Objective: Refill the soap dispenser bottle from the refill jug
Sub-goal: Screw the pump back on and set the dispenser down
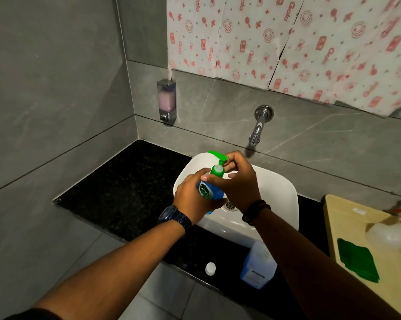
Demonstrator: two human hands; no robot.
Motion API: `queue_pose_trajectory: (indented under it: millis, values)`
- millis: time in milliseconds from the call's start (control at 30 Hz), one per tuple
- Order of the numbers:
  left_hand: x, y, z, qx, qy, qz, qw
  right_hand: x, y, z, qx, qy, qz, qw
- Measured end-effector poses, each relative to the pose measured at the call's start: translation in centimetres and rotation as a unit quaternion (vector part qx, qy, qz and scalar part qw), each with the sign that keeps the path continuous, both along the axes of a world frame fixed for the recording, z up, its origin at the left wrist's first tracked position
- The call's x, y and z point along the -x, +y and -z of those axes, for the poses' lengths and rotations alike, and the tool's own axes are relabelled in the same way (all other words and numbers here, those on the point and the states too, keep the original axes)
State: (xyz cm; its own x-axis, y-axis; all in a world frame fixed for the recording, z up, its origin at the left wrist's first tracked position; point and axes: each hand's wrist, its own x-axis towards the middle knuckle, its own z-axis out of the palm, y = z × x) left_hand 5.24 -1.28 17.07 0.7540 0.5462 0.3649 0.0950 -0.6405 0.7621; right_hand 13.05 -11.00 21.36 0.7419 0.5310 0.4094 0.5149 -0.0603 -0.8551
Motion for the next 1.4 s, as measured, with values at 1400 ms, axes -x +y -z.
queue_pose_trajectory:
  millis: [1400]
  values:
    - [0.0, -0.3, -0.7, 0.004, -0.036, -0.009, 0.999, 1.1, -0.4, -1.0, -0.066, 0.010, -0.012, 0.998]
